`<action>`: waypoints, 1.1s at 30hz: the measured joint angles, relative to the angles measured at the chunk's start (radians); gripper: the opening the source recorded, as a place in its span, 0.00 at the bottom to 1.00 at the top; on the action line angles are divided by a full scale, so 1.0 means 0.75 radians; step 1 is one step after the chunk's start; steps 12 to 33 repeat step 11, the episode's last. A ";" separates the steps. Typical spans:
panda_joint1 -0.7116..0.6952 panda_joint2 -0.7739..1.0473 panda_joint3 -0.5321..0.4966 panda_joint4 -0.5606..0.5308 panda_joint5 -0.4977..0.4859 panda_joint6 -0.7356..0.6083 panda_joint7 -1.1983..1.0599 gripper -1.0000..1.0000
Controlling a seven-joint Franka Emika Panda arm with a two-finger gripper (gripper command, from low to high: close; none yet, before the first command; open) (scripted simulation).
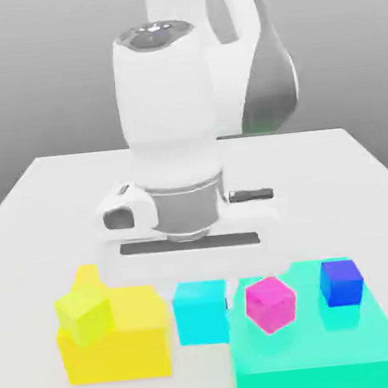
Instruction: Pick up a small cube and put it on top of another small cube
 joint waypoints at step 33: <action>0.174 0.018 0.155 -0.188 -0.070 0.129 0.010 1.00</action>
